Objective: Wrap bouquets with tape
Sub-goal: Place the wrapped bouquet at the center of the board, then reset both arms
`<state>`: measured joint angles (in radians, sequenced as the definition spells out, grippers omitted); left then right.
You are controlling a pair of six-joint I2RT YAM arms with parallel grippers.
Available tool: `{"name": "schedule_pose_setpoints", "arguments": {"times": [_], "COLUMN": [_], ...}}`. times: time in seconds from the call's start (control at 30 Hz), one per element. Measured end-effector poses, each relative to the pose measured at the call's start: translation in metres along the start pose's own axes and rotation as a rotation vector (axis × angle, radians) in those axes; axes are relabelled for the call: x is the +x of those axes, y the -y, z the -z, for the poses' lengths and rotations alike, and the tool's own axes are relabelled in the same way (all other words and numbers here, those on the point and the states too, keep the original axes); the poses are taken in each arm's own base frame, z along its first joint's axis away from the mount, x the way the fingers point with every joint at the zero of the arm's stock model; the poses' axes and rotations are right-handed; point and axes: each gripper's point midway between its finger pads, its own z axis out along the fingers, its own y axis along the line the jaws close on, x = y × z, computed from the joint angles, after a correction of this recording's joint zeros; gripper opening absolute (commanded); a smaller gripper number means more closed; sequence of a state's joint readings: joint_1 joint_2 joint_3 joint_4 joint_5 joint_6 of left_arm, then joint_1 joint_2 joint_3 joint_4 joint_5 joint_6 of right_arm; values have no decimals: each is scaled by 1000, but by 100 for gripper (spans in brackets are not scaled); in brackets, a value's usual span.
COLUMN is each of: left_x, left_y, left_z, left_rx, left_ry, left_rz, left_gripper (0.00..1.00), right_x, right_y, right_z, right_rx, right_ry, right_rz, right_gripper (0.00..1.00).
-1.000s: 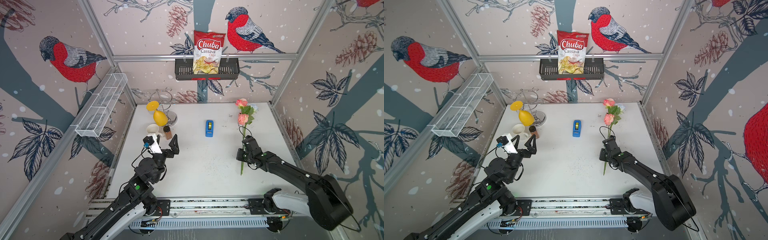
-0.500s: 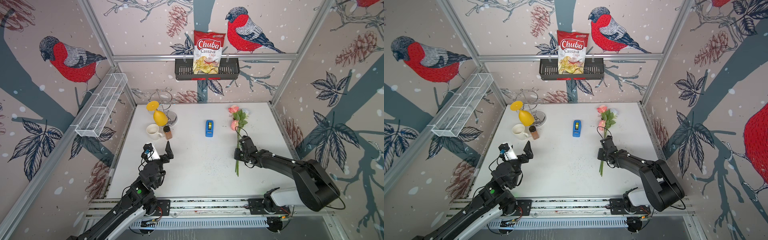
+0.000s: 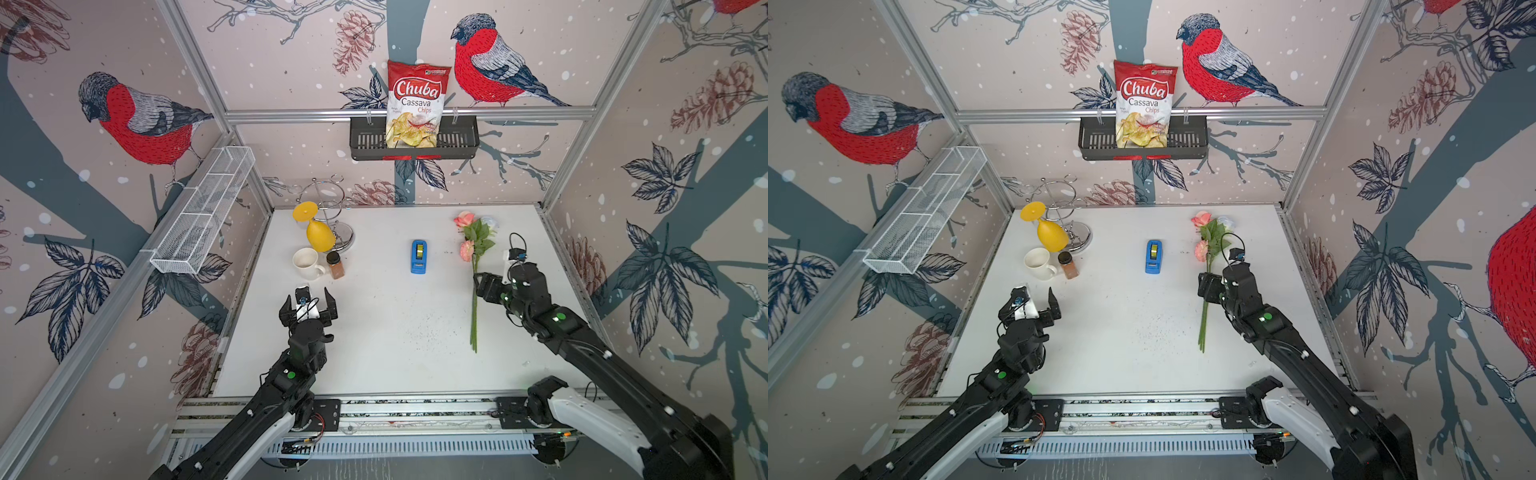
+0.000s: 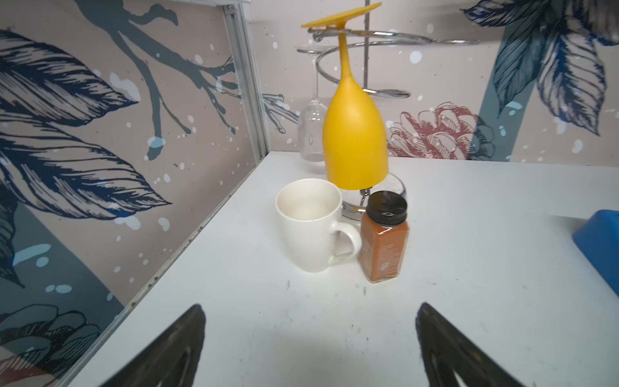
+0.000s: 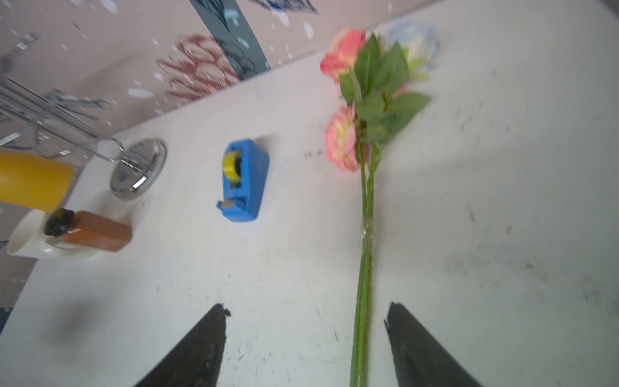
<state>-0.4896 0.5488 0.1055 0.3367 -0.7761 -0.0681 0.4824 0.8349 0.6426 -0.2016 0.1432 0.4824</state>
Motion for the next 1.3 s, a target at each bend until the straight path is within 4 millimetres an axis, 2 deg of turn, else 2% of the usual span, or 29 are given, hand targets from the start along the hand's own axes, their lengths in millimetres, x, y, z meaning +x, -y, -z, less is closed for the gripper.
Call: {"name": "schedule_pose_setpoints", "arguments": {"times": [0.1,0.2,0.27,0.43,0.6,0.7,0.73,0.97,1.1,1.23,1.3], "left_x": [12,20,23,33,33,29,28,16,17,9,11], "left_y": [-8,-11,-15,-11,2,7,9,3,-4,2,6], "left_z": [-11,-21,-27,-36,-43,-49,-50,-70,-77,-85,-90], "left_rx": [-25,-16,-22,19,79,94,102,91,90,121,138], "left_ry": [-25,-31,-37,-45,-30,-14,-8,21,26,46,45], "left_rz": [-21,-25,-18,-16,-50,-69,-72,-62,-33,3,9], "left_gripper": [96,96,96,96,96,96,96,96,96,96,96], "right_x": [-31,-45,-50,-44,-25,-10,-7,14,6,-4,-7], "right_y": [-2,8,16,54,122,156,161,177,171,166,165], "right_z": [23,36,35,20,4,-1,-3,-21,-28,-33,-41], "right_rx": [-37,1,50,229,410,476,485,492,452,418,404], "right_ry": [199,351,414,458,447,424,418,387,418,448,443], "right_rz": [34,98,156,251,243,194,190,169,171,179,200], "right_gripper": [100,100,100,100,100,100,100,100,100,100,100]}}
